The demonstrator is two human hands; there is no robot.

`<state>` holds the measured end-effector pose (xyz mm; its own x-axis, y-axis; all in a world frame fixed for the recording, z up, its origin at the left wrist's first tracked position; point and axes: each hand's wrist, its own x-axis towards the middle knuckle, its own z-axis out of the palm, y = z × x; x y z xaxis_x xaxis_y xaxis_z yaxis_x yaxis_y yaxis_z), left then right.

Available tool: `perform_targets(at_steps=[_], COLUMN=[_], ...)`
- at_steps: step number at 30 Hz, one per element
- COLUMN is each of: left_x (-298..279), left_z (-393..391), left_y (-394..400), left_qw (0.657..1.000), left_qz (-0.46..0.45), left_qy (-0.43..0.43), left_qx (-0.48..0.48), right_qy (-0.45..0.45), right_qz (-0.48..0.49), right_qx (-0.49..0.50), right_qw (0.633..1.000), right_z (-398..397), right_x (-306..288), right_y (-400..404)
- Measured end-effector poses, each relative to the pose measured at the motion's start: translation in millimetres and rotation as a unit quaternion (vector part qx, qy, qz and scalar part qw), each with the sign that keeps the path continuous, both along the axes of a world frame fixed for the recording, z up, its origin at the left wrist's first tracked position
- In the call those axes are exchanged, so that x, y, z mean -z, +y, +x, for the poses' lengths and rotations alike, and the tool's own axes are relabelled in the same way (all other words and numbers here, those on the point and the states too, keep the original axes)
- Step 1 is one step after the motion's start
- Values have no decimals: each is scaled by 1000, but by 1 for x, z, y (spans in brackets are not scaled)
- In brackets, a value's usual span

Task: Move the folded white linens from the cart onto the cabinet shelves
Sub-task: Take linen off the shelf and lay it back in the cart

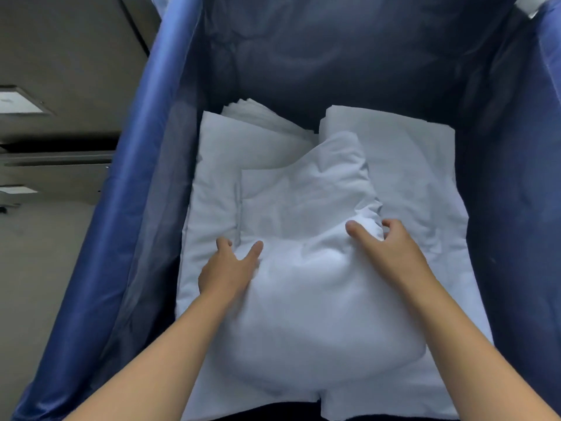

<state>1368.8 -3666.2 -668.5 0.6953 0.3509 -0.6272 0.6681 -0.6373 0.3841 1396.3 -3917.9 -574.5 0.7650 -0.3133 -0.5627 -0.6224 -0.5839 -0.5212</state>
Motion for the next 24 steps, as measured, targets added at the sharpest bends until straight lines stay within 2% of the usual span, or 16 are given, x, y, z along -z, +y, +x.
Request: perform_targets(at_steps=[3,6,9,12,15,19,24], left_x=[19,35,45,51,55,55,40], left_z=[20,33,45,54,52,46,41], left_y=[-2,-4,-7,-9,-7,-9,-16], left_qw=[1000,995,993,993,992,994,995], left_qz=[-7,-18,-9,-4,-20,-31,33], left_qy=[15,17,29,46,38,26,-60], left_qx=[-23,-96,-116,-112,-117,-106,-77], right_qy=[6,24,27,-28,-102,-156,-214], right_qz=[4,0,-73,-121,-138,-151,-105], right_qx=[-9,-25,-46,-64,-73,-79,-100], right_qw=[1000,999,996,990,982,973,966], right_z=[34,58,65,55,41,37,39], right_x=[12,27,38,46,55,62,60], right_y=[5,7,4,3,4,5,9])
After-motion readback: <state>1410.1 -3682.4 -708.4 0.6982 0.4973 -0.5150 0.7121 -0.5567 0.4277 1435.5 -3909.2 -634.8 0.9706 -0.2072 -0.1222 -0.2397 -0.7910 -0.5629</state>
